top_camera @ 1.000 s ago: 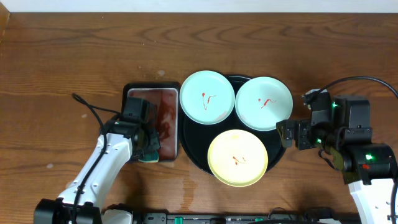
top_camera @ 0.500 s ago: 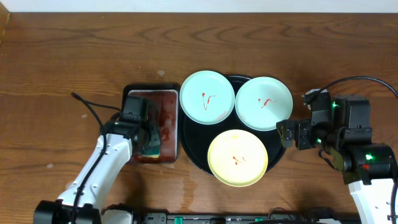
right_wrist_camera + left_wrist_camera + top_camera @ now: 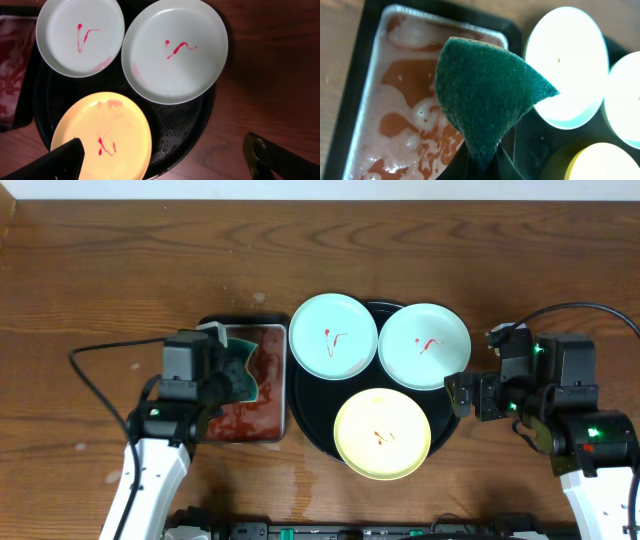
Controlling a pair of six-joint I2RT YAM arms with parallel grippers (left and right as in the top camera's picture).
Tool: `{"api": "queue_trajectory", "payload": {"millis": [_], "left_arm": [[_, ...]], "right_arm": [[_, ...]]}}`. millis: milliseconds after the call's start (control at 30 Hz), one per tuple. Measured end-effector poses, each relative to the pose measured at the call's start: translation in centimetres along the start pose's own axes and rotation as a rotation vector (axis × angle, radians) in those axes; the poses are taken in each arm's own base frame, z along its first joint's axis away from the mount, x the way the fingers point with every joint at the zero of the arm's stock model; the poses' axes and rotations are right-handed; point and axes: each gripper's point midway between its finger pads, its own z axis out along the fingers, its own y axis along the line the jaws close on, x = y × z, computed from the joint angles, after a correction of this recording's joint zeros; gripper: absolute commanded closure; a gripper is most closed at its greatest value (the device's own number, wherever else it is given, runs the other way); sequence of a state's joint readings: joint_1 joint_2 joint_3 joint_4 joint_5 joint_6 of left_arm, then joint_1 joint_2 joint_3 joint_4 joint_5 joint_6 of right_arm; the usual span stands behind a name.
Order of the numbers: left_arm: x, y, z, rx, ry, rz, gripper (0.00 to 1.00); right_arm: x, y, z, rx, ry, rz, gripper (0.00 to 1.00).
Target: Clean dirty plates on tray and stack at the side
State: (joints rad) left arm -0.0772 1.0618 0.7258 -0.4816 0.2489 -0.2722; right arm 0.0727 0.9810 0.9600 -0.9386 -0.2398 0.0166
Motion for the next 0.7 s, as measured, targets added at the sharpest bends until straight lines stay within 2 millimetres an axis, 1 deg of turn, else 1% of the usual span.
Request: {"api": "queue_trajectory", "payload": {"millis": [200,400,500,700], "left_arm": [[-2.8,-1.5,-1.4,0.122,-0.113,0.069,0.93],[-4.6,-2.7,-2.5,0.259,-0.175,0.082,0.93],[-5.0,-2.8,-3.1,0.309,-0.188,0.073,0.93],[-5.7,-2.2,-4.3,0.394,-0.205,0.039,0.93]], "right_arm": [[0.0,0.0,0.0,0.0,0.0,0.0,0.01],[0.0,0.0,0.0,0.0,0.0,0.0,0.01],[0.0,0.0,0.0,0.0,0.0,0.0,0.01],[0.0,0.0,0.0,0.0,0.0,0.0,0.01]]}}
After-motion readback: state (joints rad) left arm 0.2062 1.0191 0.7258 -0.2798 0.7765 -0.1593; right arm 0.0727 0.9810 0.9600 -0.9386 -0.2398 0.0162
